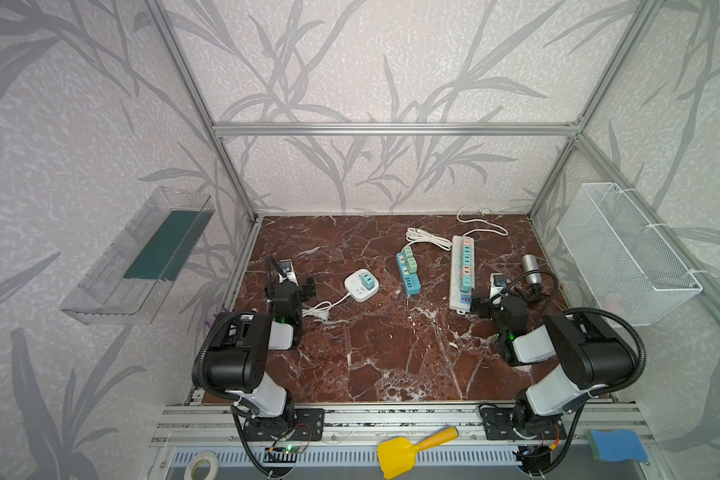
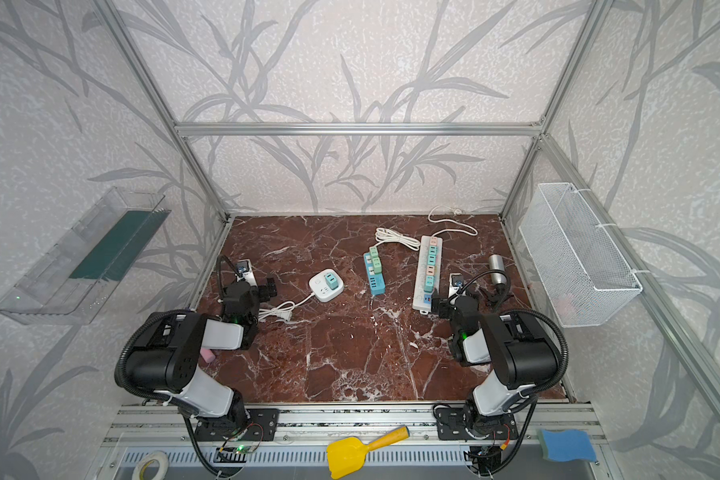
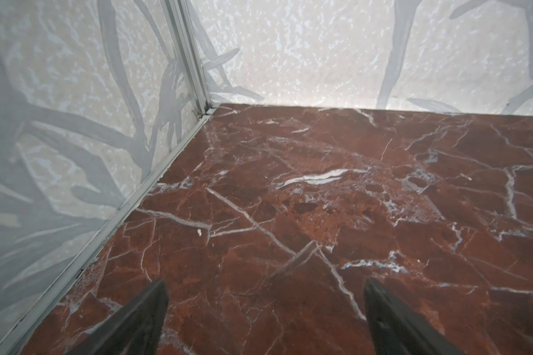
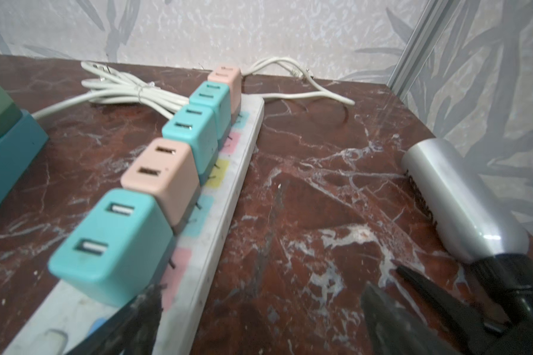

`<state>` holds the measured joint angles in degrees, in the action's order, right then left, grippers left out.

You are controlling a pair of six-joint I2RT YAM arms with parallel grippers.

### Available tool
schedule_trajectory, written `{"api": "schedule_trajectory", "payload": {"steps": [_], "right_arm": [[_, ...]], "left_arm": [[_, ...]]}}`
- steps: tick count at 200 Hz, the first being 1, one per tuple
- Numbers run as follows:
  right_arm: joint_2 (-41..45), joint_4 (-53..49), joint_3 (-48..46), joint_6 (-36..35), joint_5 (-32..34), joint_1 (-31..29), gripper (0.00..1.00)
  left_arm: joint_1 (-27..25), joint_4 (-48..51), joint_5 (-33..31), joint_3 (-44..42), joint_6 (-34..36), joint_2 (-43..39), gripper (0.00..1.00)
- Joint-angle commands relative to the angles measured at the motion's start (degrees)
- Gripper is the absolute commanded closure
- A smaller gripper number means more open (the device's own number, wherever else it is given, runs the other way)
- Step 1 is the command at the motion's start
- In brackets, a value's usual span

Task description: Insert the plug

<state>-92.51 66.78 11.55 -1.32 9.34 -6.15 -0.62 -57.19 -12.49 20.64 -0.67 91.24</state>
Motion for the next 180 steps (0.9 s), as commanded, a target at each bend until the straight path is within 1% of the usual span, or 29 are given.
{"api": "schedule_trajectory", "payload": {"steps": [1, 11, 15, 28, 40, 53, 59, 70, 180], "right_arm": [[1.5, 5.7, 0.8, 1.0, 3.7, -0.1, 0.01], [-1.0, 9.7, 0.8, 0.1, 3.7, -0.1, 0.01], [-0.9, 9.8, 0.9, 0.0, 3.7, -0.2, 0.01], [1.2, 4.2, 1.9, 1.1, 4.1, -0.1, 0.01], [0.6, 2.1, 3.9, 0.5, 3.7, 0.0, 0.01], [1.7, -4.2, 6.3, 0.6, 3.0, -0.1, 0.01], [1.4, -5.5, 7.4, 0.0, 2.5, -0.1, 0.01], [1.6, -7.9, 8.4, -0.5, 3.4, -0.9, 0.01], [1.4, -7.1, 8.3, -0.7, 3.3, -1.0, 0.01]], "left_arm": [[0.4, 2.2, 1.1, 0.6, -0.8, -1.2, 0.01], [0.4, 2.2, 1.1, 0.6, -0.8, -1.2, 0.01], [0.4, 2.2, 1.1, 0.8, -0.8, -1.2, 0.01], [0.4, 2.3, 0.9, 0.8, -1.0, -1.2, 0.01], [0.5, 2.3, 1.0, 0.8, -1.1, -1.3, 0.01], [0.5, 2.3, 1.1, 0.7, -1.1, -1.2, 0.01], [0.5, 2.3, 1.1, 0.7, -1.1, -1.2, 0.01], [0.5, 2.3, 1.0, 0.7, -1.1, -1.2, 0.01], [0.5, 2.3, 1.1, 0.7, -1.1, -1.2, 0.01]]}}
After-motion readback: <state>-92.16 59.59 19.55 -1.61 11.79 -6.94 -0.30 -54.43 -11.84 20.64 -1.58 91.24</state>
